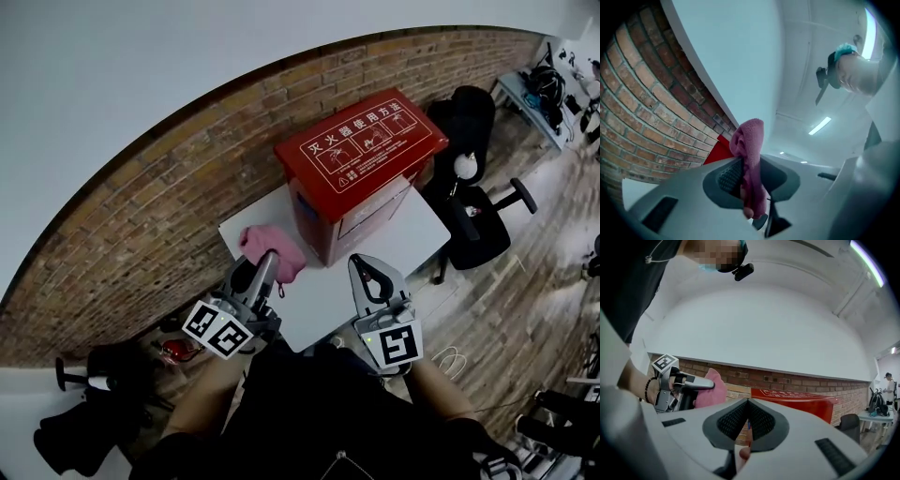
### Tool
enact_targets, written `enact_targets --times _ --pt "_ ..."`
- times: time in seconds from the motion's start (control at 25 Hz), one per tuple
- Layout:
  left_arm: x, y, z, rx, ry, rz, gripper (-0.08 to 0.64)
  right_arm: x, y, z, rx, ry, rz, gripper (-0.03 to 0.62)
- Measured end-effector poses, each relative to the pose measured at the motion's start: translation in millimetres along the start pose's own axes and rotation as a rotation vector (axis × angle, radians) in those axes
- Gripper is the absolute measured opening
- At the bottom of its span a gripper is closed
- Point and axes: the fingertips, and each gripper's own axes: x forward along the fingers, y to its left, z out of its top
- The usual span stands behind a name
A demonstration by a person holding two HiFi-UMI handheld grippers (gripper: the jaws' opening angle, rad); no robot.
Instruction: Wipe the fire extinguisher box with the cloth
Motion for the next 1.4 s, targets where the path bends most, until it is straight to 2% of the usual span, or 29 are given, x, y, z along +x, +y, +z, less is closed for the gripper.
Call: enact_targets --times 0.16,0.36,0.52,0.64,0.96,1.2,1.4 --pt "10 11 4 -0.103 -0.032 0.024 0.132 -3 -1 -7 0.014 -0.002 0.021 0.02" --pt "26 41 8 -0.299 -0.057 0.042 0.132 -1 4 -9 0.025 0.01 0.001 0.02" --pt "45 65 12 -0.473 -0.082 0.004 0.132 3 11 -6 0.001 0.033 -0.041 0.02" --pt "59 80 14 -0.565 -0.089 -0.029 0.132 7 18 -3 -0.015 0.05 -0.078 0.02" --pt "97 112 19 -0.684 -0.078 -0.091 0.132 27 41 0 -0.046 0.119 -0.16 0.02" --pt "115 118 21 -0.722 -0.032 -0.155 0.132 39 55 2 -0.07 0.145 -0.212 0.02" --pt "121 120 25 -0.864 -0.046 -0.229 0.132 45 63 -4 -0.065 0.185 -0.244 0.02"
